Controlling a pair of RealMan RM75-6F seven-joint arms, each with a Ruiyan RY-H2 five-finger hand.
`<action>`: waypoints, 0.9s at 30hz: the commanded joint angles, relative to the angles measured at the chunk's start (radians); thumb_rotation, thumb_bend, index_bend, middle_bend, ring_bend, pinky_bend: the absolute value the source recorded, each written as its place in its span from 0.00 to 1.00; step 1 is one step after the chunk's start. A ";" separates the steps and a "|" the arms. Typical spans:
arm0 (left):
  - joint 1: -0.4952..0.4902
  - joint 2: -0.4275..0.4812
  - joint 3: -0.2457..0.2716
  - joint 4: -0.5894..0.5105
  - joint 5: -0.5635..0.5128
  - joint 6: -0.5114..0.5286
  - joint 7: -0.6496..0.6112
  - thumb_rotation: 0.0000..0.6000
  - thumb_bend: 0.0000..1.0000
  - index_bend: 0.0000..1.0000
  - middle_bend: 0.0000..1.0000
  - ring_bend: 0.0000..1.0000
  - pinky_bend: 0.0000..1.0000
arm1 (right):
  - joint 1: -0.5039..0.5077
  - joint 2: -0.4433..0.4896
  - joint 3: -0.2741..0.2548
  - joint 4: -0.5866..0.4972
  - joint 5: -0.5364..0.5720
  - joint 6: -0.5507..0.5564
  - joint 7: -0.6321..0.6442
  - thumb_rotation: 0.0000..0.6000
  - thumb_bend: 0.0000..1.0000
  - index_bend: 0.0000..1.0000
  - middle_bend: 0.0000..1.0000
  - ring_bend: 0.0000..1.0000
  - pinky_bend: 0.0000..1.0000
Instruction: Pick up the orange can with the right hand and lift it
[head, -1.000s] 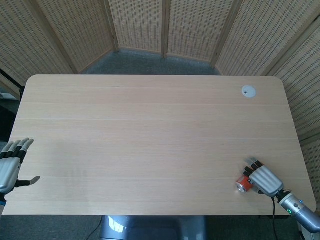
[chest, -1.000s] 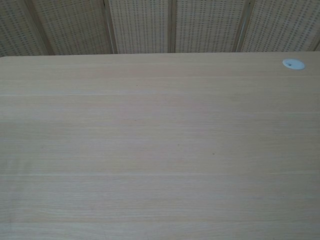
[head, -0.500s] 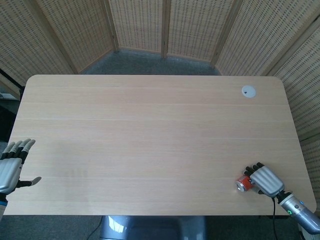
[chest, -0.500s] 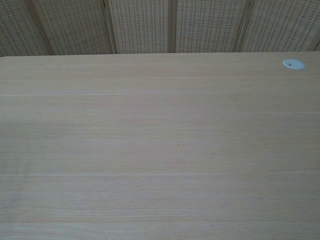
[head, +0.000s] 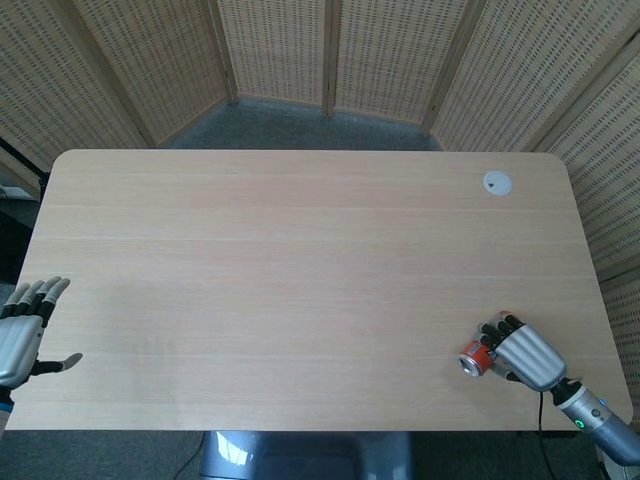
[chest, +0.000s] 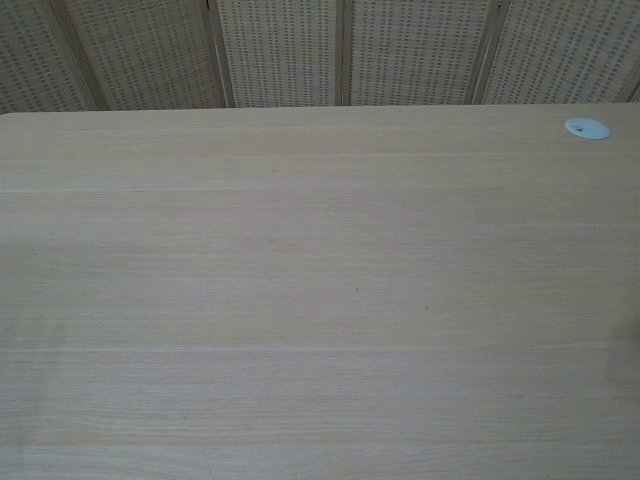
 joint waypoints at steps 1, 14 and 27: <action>0.000 0.004 0.000 -0.002 0.005 0.001 -0.007 1.00 0.00 0.00 0.00 0.00 0.00 | 0.047 0.014 0.024 -0.037 0.010 0.107 0.001 1.00 0.46 0.74 0.77 0.48 0.39; 0.002 0.022 0.008 -0.008 0.038 0.002 -0.046 1.00 0.00 0.00 0.00 0.00 0.00 | 0.302 0.188 0.121 -0.399 0.003 0.238 -0.106 1.00 0.47 0.74 0.77 0.48 0.39; 0.001 0.023 0.010 -0.007 0.043 0.000 -0.049 1.00 0.00 0.00 0.00 0.00 0.00 | 0.453 0.394 0.240 -0.880 0.033 0.031 -0.291 1.00 0.47 0.74 0.77 0.48 0.39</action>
